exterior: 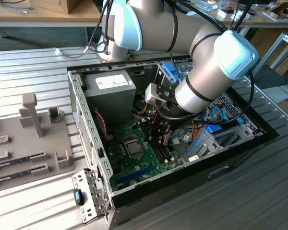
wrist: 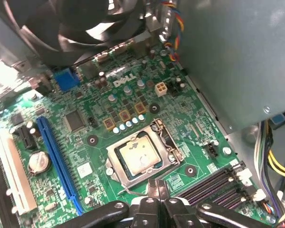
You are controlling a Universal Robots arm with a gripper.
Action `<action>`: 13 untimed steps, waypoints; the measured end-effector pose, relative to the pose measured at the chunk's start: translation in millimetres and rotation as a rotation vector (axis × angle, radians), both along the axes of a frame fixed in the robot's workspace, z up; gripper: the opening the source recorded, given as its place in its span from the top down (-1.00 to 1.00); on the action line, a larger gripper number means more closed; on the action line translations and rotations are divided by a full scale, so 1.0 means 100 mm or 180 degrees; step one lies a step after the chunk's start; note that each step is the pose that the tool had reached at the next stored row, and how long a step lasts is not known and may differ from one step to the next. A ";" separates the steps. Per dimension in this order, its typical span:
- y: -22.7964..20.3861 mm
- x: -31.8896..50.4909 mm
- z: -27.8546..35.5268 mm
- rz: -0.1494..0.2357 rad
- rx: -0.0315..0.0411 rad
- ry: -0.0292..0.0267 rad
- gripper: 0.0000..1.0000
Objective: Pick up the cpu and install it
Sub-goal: 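Install the first cpu locking lever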
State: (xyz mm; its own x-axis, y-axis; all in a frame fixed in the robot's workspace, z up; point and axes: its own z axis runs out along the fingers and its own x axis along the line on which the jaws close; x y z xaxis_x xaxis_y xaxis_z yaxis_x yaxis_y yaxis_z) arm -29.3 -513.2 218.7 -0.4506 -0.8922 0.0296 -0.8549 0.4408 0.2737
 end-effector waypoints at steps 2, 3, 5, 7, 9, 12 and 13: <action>0.000 0.000 0.001 0.0071 0.0018 0.0000 0.79; 0.000 0.002 0.002 0.0087 0.0030 0.0000 0.79; 0.000 0.010 0.001 0.0089 0.0063 0.0000 0.79; 0.000 0.010 0.024 0.0089 0.0142 -0.0001 0.79; 0.000 0.012 0.080 0.0089 0.0228 -0.0003 0.79; 0.000 0.022 0.158 0.0088 0.0279 0.0000 0.79; 0.000 0.024 0.177 0.0088 0.0291 0.0000 0.79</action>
